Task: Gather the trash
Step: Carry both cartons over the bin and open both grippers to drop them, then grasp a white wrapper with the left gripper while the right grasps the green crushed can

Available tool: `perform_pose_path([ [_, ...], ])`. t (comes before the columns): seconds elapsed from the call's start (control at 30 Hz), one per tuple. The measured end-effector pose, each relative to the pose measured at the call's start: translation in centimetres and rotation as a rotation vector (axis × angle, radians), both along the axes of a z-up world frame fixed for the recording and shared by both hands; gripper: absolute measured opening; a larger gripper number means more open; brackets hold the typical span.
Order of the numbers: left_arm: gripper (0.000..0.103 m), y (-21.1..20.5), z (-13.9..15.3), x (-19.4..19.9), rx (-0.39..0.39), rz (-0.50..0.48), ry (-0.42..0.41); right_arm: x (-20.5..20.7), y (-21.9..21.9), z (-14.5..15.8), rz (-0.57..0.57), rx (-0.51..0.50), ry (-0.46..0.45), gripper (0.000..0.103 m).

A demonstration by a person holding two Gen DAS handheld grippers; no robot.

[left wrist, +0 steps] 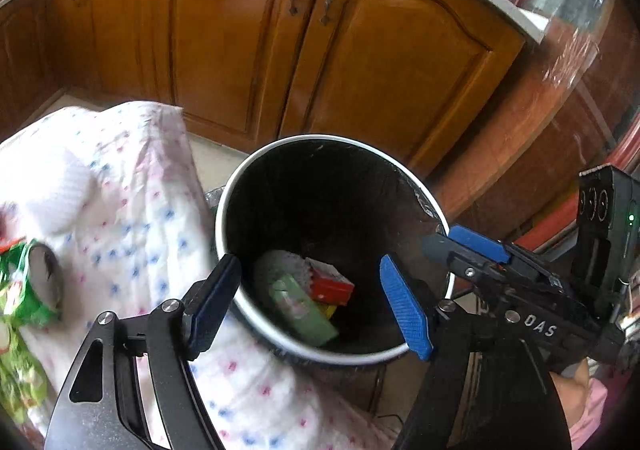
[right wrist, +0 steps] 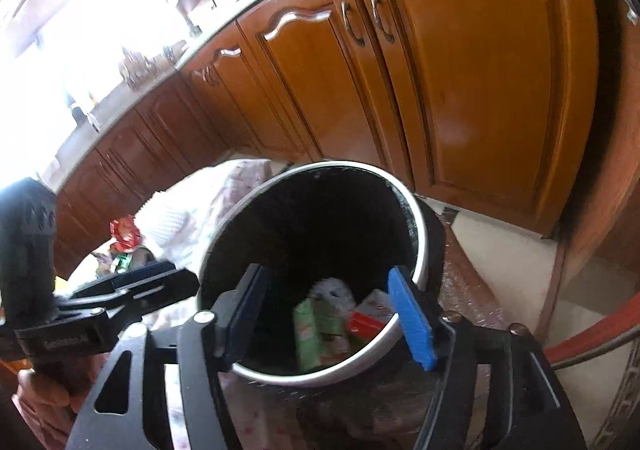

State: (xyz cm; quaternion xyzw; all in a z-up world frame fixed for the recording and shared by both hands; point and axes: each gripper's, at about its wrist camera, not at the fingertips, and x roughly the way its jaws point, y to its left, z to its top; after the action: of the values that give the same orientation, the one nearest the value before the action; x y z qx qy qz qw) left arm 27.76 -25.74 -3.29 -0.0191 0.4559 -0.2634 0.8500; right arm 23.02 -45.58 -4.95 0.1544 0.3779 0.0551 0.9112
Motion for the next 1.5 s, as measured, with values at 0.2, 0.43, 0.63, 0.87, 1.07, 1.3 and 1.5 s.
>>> perform_pose_path([
  [0.2,0.074,4.1,0.2,-2.9,-0.044,0.071,-0.016,-2.2,2.7,0.3,0.020,0.048,-0.054,0.078],
  [0.43,0.074,10.4,0.4,-6.8,-0.069,0.185,-0.046,-3.8,6.7,-0.1,0.083,0.095,-0.062,0.079],
  [0.63,0.074,15.1,0.3,-9.0,-0.085,0.266,-0.043,-4.3,10.1,-0.7,0.154,0.101,-0.044,0.079],
  [0.87,0.074,19.5,0.1,-10.6,-0.098,0.351,-0.044,-4.4,13.7,-1.1,0.213,0.091,-0.025,0.079],
  [1.07,0.074,22.8,-0.4,-12.0,-0.100,0.412,-0.049,-4.4,16.1,-1.3,0.237,0.085,-0.017,0.079],
  [1.3,0.074,27.0,-0.3,-12.6,-0.104,0.496,-0.062,-3.2,18.3,-1.5,0.255,0.088,-0.002,0.079],
  [1.5,0.074,29.4,-1.1,-11.7,-0.089,0.549,-0.034,-1.1,20.2,-1.5,0.277,0.085,0.010,0.079],
])
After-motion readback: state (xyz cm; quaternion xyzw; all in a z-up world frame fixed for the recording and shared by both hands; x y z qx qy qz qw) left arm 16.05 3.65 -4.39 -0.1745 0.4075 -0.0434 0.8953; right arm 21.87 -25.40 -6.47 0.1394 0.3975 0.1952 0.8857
